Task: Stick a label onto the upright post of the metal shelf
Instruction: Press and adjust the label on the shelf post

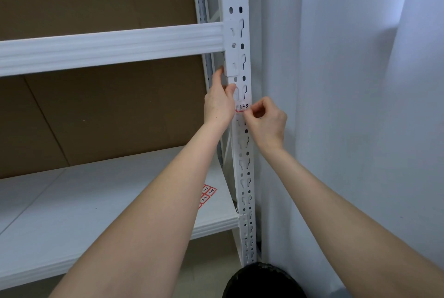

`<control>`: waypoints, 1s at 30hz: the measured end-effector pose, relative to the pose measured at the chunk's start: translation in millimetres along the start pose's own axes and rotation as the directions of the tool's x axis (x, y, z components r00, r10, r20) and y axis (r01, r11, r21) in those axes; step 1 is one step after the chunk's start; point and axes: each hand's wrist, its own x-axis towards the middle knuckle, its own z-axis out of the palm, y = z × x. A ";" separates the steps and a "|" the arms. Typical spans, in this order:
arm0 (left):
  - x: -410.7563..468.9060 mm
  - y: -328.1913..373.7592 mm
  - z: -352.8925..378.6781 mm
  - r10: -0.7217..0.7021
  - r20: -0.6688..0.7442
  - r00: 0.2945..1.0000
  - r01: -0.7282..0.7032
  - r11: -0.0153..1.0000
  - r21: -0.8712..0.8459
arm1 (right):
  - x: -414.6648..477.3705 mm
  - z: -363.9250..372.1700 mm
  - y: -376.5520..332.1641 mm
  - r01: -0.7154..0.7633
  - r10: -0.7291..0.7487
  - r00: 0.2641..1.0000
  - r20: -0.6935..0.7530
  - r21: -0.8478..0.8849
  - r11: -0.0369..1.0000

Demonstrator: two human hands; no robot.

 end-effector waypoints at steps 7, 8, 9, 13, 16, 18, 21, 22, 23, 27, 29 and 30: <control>-1.7 0.9 0.6 -0.004 0.001 1.000 0.004 1.000 0.002 | 3.0 -0.8 1.3 -0.032 0.029 0.996 0.090 0.043 0.999; -1.8 1.1 0.4 -0.004 0.000 1.000 0.004 1.000 0.004 | 4.0 0.3 1.0 -0.032 0.027 0.995 0.094 0.052 0.998; -1.6 1.1 0.3 -0.005 -0.001 1.000 0.006 1.000 0.005 | 5.0 1.5 0.6 -0.030 0.025 0.995 0.092 0.051 0.998; -1.0 0.8 -0.1 0.002 -0.003 1.000 -0.002 1.000 0.002 | 10.1 4.7 -0.4 -0.017 0.022 0.997 0.073 -0.062 0.998; 0.3 0.2 0.3 0.003 -0.008 1.000 -0.003 1.000 0.014 | 12.5 4.0 -1.1 0.038 -0.018 0.995 0.099 -0.198 0.979; 0.4 -0.3 1.0 0.001 -0.006 1.000 0.000 1.000 0.014 | 12.7 3.1 -2.1 0.083 -0.046 0.990 0.130 -0.298 0.951; 0.1 -1.2 1.6 -0.001 -0.010 1.000 0.001 1.000 0.010 | 12.5 2.5 -2.9 0.103 -0.042 0.986 0.163 -0.388 0.916; 0.1 -1.5 1.6 -0.001 -0.011 1.000 0.001 1.000 0.010 | 11.9 2.5 -3.0 0.099 -0.034 0.985 0.167 -0.399 0.912; 0.3 -1.6 1.6 -0.001 -0.010 1.000 0.001 1.000 0.009 | 11.2 2.7 -3.2 0.096 -0.029 0.985 0.169 -0.404 0.910; 0.8 -1.2 1.1 -0.003 -0.004 1.000 0.003 1.000 0.001 | 6.9 3.7 -2.6 0.081 -0.020 0.987 0.161 -0.386 0.919; 0.6 -1.3 1.1 -0.005 -0.002 1.000 0.005 1.000 -0.004 | 4.9 3.9 -1.7 0.081 -0.019 0.986 0.163 -0.383 0.920; 0.3 -1.4 1.1 -0.007 -0.001 1.000 0.007 1.000 -0.004 | 4.2 3.9 -1.3 0.080 -0.019 0.986 0.163 -0.378 0.922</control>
